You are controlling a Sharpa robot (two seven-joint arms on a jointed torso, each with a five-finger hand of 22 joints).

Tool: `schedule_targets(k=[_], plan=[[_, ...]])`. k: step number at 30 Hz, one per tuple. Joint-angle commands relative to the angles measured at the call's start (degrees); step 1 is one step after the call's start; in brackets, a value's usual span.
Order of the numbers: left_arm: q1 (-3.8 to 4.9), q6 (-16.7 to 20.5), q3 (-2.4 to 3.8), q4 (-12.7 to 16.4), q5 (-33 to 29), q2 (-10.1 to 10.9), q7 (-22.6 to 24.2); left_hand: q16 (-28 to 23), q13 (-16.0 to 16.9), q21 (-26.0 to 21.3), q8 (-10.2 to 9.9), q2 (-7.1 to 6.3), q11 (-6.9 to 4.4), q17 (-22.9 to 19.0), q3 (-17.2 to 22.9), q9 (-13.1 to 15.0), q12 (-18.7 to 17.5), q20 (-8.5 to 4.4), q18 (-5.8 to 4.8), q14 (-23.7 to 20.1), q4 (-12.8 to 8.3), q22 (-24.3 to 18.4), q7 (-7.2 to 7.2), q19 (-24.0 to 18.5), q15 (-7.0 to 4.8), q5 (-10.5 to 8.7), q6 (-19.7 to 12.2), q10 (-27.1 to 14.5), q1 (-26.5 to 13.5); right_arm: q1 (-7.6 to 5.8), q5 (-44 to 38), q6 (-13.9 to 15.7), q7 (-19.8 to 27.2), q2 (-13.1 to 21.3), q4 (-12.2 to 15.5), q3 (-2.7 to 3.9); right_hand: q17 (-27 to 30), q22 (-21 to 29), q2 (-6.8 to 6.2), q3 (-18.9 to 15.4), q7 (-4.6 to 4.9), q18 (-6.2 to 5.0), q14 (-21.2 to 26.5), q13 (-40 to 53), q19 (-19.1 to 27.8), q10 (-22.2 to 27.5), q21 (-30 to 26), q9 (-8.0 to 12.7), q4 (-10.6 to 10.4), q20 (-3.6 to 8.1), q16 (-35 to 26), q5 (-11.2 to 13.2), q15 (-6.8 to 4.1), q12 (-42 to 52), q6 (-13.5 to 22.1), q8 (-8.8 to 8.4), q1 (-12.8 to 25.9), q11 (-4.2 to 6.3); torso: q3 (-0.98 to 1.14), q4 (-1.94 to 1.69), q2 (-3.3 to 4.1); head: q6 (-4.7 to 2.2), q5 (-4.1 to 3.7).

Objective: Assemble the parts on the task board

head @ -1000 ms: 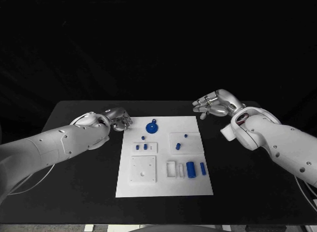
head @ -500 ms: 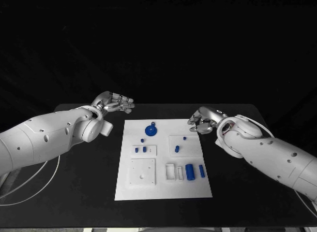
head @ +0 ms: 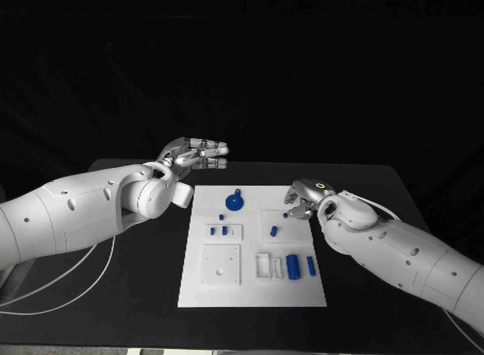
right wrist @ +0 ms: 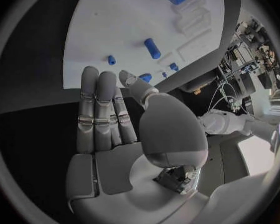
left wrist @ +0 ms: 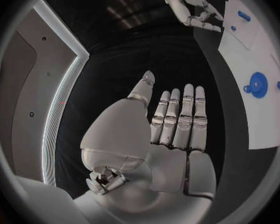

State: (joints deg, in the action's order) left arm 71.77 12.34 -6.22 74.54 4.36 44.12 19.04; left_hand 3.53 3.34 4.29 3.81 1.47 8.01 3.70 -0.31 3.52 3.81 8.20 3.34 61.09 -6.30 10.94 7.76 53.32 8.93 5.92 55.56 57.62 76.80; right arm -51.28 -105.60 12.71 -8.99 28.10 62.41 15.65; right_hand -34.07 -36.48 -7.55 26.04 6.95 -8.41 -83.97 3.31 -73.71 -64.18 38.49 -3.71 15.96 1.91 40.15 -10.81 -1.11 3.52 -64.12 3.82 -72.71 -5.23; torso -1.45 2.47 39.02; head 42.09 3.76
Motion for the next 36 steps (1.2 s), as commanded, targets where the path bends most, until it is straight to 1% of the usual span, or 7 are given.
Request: schedule_targets(k=[1,6,11,22,30,34,36], plan=[[0.13,-1.3,0.07,1.1,-1.2,0.1,3.3,0.0,0.0,0.8,0.0,0.36,0.19,-0.1,-0.1,0.0,0.0,-0.12,0.80,-0.2,-0.3,-1.2,-0.07,1.5,-0.11,-0.04,0.6,0.3,0.2,0.07,-3.6,0.8,-1.1,-0.9,-1.4,-0.76,0.1,-0.6,-0.61,0.4,0.08,-0.64,0.2,0.0,-0.4,-0.3,-0.5,0.1,-0.1,-0.02,0.5,0.2,0.35,-0.1,0.4,-0.28,0.2,-0.02,0.03,-0.08,0.07,0.12,0.02],[0.22,-0.7,0.07,2.1,-1.1,0.2,3.7,0.0,0.0,1.5,0.0,0.44,0.73,-0.1,-0.1,0.1,0.0,-0.13,1.16,-0.2,-0.8,-3.2,0.47,2.2,-0.09,0.19,0.8,0.4,0.1,0.13,-3.9,1.4,-0.4,-2.4,-3.3,-1.86,0.4,-2.3,-0.58,0.6,0.15,-0.63,0.5,0.0,-0.7,-0.4,-1.6,0.1,-0.1,0.00,0.9,0.2,0.33,-0.1,0.4,-0.28,0.3,-0.01,0.11,-0.08,0.12,0.31,-0.08],[0.32,-0.4,0.08,2.5,-1.1,0.2,3.6,0.0,0.0,2.4,-0.1,0.16,1.21,0.0,0.0,0.0,0.0,-0.12,1.20,-0.1,-0.9,-5.0,1.47,2.3,-0.09,0.35,-0.5,0.4,0.1,0.16,-3.9,1.6,0.0,-3.1,-4.3,-2.69,0.6,-4.0,-0.54,1.1,0.15,-0.60,0.5,0.0,-1.0,-0.6,-2.8,0.1,0.0,0.06,1.1,0.3,0.29,-0.1,0.2,-0.27,0.4,0.03,0.01,-0.10,0.08,0.41,-0.10],[0.44,-0.5,0.07,2.8,-1.0,0.0,3.5,0.0,0.0,2.7,-0.1,0.14,1.30,-0.1,0.0,0.0,0.0,-0.09,1.25,-0.3,-1.0,-5.4,1.48,2.3,-0.03,0.39,-0.2,0.3,0.1,0.17,-4.2,2.1,0.6,-4.6,-7.4,-4.06,0.4,-7.6,-0.59,3.6,0.08,-0.53,0.7,0.0,-1.4,-1.4,-4.3,0.0,0.0,0.25,1.7,0.9,0.12,-0.1,0.0,-0.27,0.7,0.21,0.15,-0.12,0.05,0.44,-0.09],[0.47,-0.7,0.07,2.7,-1.0,-0.2,3.3,0.0,0.0,2.9,-0.1,0.10,1.38,-0.1,-0.1,0.0,0.0,-0.02,1.26,-0.6,-0.9,-5.7,1.51,2.2,0.06,0.26,-0.5,0.1,0.0,0.17,-4.4,2.2,0.9,-5.3,-9.2,-4.61,0.1,-10.7,-0.56,6.9,-0.07,-0.49,0.8,0.0,-1.6,-2.2,-5.4,0.0,-0.3,0.43,2.1,2.3,-0.04,-0.1,-0.6,-0.26,1.4,0.41,0.20,-0.03,0.08,0.49,0.13],[0.47,-0.8,0.07,2.7,-1.0,-0.3,3.2,0.0,0.0,2.9,0.0,0.15,1.38,-0.1,0.0,0.0,0.0,0.02,1.28,-0.7,-0.9,-5.8,1.46,2.2,0.08,0.31,0.2,0.1,0.0,0.17,-4.2,1.9,1.1,-5.5,-9.5,-4.75,0.0,-11.7,-0.11,7.9,-0.18,-0.39,0.8,0.0,-1.6,-2.8,-5.7,0.0,-0.4,0.55,2.2,2.9,-0.16,-0.2,-1.1,-0.26,1.5,0.59,0.21,-0.05,0.08,0.45,0.11],[0.47,-0.9,0.07,2.6,-1.0,-0.3,3.2,0.0,0.0,2.9,0.0,0.15,1.38,-0.1,0.0,0.0,0.0,0.02,1.28,-0.7,-0.9,-5.8,1.46,2.2,0.08,0.31,0.2,0.1,0.0,0.18,-4.1,1.8,1.3,-5.7,-9.6,-4.83,-0.1,-12.4,0.72,9.5,-0.51,-0.27,0.9,0.0,-1.5,-4.6,-5.7,-0.1,-0.4,0.77,2.3,4.7,-0.52,-0.1,-2.4,-0.16,1.3,1.06,0.19,-0.04,0.08,0.51,0.09]])
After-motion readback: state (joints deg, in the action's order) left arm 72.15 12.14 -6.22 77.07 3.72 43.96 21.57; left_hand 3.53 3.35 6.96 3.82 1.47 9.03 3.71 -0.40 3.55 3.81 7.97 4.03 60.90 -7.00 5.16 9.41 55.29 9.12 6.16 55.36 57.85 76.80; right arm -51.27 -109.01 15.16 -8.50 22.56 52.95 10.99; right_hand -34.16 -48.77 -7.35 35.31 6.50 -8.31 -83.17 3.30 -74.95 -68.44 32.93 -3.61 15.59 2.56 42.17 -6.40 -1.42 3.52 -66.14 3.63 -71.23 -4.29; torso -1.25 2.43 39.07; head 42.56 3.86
